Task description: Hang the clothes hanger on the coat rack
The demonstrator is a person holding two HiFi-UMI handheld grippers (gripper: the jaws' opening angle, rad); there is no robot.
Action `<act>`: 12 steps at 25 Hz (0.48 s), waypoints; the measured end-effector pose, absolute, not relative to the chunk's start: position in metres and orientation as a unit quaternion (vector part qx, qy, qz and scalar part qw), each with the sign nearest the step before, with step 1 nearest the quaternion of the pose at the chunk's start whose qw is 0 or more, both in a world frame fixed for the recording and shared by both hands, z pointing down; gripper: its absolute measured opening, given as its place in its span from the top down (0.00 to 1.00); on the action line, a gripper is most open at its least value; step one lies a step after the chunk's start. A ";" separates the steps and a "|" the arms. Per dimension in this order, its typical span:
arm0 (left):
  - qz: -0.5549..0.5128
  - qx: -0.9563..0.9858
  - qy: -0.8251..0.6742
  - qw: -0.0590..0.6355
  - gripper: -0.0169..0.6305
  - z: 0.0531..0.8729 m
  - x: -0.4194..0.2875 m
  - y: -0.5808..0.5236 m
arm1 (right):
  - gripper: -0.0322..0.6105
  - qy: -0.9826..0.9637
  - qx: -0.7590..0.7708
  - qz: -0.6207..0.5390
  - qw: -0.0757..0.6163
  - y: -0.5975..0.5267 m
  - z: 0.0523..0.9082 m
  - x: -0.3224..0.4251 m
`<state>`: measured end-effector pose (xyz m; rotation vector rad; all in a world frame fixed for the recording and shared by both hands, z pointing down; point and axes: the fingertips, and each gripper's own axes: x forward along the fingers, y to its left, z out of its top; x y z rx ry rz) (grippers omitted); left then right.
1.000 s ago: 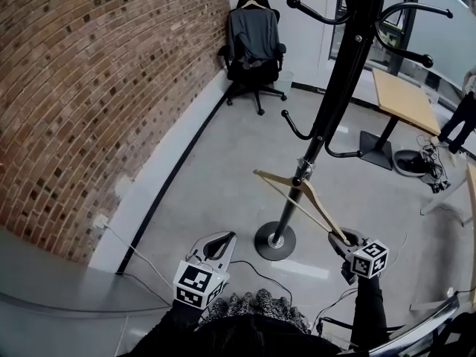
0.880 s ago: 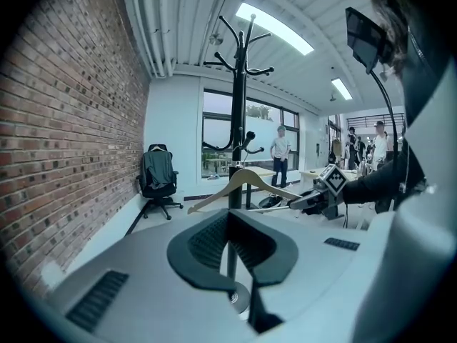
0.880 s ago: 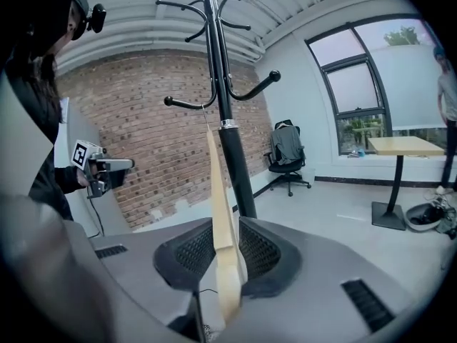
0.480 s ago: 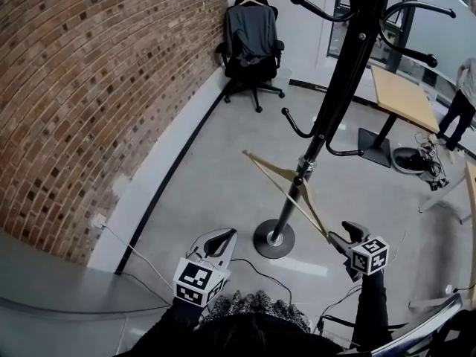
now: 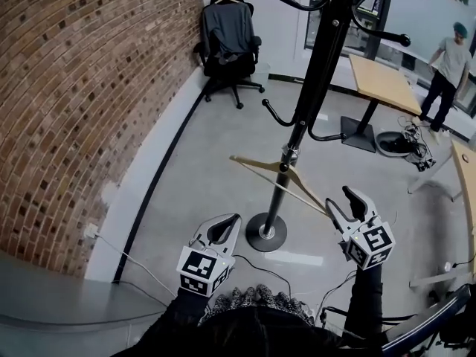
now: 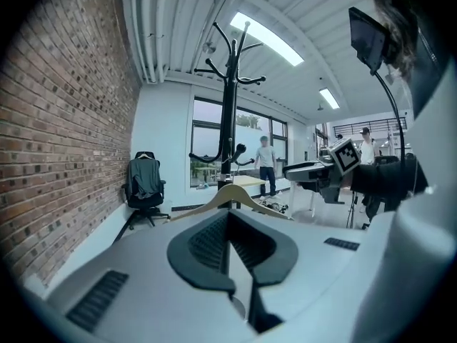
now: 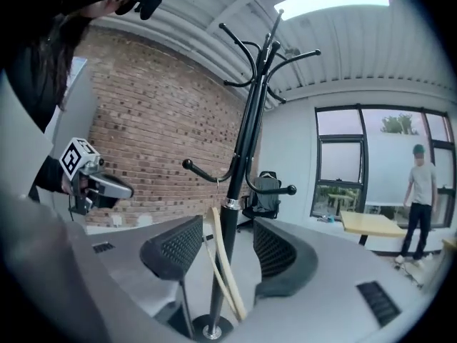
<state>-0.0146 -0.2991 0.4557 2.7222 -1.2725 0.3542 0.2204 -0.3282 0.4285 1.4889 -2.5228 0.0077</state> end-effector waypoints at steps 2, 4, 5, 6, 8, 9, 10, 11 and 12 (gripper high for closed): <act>0.111 0.902 -0.413 0.052 0.96 0.450 -0.006 -0.303 | 0.59 -0.855 0.510 0.016 0.097 -0.323 0.422 0.206; 0.103 0.907 -0.406 0.046 0.96 0.443 0.002 -0.309 | 0.59 -0.853 0.513 0.028 0.090 -0.319 0.419 0.193; 0.100 0.908 -0.404 0.043 0.96 0.440 0.004 -0.311 | 0.59 -0.853 0.513 0.031 0.089 -0.317 0.419 0.187; 0.097 0.909 -0.403 0.041 0.96 0.437 0.006 -0.314 | 0.59 -0.852 0.514 0.034 0.089 -0.315 0.419 0.182; 0.090 0.911 -0.401 0.036 0.96 0.430 0.009 -0.318 | 0.60 -0.847 0.522 0.037 0.088 -0.312 0.419 0.176; 0.088 0.912 -0.400 0.034 0.96 0.427 0.010 -0.319 | 0.66 -0.843 0.530 0.037 0.086 -0.311 0.418 0.175; 0.086 0.913 -0.399 0.032 0.96 0.425 0.012 -0.320 | 0.74 -0.837 0.540 0.035 0.083 -0.310 0.417 0.175; 0.084 0.913 -0.397 0.031 0.96 0.423 0.013 -0.322 | 0.81 -0.831 0.550 0.034 0.081 -0.309 0.415 0.176; 0.082 0.914 -0.396 0.030 0.96 0.421 0.014 -0.323 | 0.87 -0.825 0.558 0.032 0.081 -0.309 0.414 0.177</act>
